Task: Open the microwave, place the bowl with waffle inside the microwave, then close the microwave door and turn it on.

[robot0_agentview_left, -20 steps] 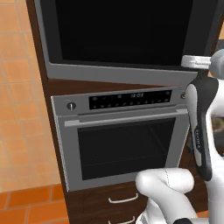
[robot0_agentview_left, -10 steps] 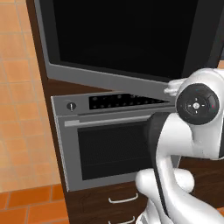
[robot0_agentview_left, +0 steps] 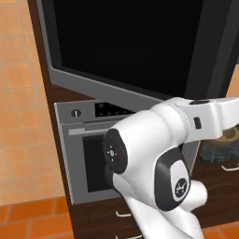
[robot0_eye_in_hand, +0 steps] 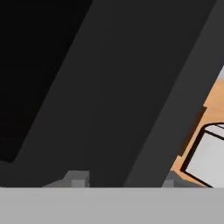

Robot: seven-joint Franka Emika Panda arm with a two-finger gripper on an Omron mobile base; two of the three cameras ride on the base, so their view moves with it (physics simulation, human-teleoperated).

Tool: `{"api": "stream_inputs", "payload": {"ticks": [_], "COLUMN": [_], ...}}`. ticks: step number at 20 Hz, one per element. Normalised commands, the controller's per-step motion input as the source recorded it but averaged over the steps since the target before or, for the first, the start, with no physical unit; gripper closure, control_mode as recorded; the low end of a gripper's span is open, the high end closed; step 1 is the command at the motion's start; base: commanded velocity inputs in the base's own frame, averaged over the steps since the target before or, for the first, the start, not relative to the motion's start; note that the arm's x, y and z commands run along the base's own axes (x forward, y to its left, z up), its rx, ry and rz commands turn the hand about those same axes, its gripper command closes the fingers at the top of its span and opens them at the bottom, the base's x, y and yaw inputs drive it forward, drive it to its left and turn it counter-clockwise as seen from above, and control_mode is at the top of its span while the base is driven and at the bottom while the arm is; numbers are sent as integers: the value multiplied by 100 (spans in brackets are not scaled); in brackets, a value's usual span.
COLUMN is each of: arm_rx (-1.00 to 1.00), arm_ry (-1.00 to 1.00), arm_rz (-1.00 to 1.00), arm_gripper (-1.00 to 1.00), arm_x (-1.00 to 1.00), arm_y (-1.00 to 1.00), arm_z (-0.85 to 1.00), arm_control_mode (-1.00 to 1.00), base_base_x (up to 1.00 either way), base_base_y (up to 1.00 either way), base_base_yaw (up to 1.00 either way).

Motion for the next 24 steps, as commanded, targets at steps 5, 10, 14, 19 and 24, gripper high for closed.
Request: {"api": "stream_inputs", "payload": {"ticks": [5, 10, 14, 19, 24], "arm_rx": [1, 8, 0, 0, 1], "arm_ry": [0, -2, 2, 7, 13], "arm_rz": [2, 10, 12, 39, 87], "arm_gripper": [-100, -100, -100, -100, -100], "arm_x": [0, -28, -36, -43, -26], "arm_y": [0, 19, 45, -10, -12], "arm_z": [-8, -5, 0, -2, -22], "arm_control_mode": [-100, -100, -100, -100, -100], "base_base_x": [0, 0, 0, 0, 0], "base_base_y": [0, 0, 0, 0, 0], "base_base_yaw": [0, 0, 0, 0, 0]}}
